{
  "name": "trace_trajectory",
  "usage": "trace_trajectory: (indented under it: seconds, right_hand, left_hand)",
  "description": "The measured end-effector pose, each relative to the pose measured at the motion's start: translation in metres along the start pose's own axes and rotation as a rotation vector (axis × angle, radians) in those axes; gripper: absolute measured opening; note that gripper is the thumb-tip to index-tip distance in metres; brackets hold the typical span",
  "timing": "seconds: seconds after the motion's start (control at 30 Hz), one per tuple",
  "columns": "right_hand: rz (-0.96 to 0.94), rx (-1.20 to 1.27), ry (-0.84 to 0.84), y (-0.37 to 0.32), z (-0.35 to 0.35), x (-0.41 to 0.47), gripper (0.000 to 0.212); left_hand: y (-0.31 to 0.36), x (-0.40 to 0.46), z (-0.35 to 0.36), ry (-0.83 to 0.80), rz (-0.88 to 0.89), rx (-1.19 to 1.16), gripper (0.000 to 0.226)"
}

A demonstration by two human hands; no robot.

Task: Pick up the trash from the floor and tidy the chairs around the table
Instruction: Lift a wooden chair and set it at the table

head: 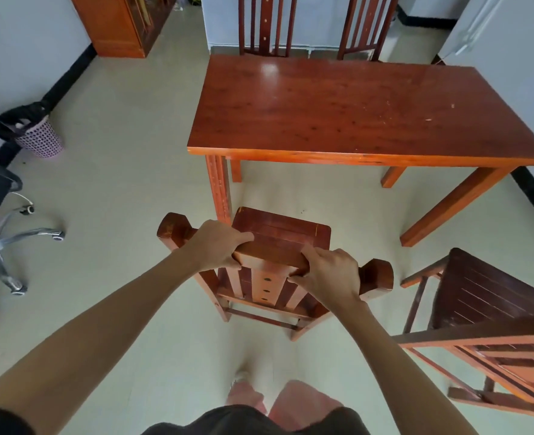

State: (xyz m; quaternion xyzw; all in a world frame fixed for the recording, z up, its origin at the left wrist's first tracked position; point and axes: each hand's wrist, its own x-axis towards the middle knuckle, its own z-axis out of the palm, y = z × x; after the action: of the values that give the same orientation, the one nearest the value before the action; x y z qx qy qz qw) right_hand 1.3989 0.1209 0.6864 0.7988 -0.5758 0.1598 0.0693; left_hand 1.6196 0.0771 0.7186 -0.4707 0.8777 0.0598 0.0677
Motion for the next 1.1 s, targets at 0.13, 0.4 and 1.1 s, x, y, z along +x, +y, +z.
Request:
trace_trajectory:
  seconds: [0.13,0.4,1.1]
  right_hand:
    - [0.018,-0.02,0.008,0.007,0.009,0.032,0.042]
    - [-0.055,0.0,0.022,0.041,0.034,0.097,0.044]
    - [-0.204,-0.005,-0.063,0.132,0.071,0.223,0.046]
  left_hand:
    - [-0.022,0.028,-0.008,0.015,0.013,-0.013,0.022]
    - [-0.054,0.089,-0.013,0.026,-0.032,-0.039,0.029]
    - [-0.088,0.205,-0.035,0.066,-0.122,0.009,0.034]
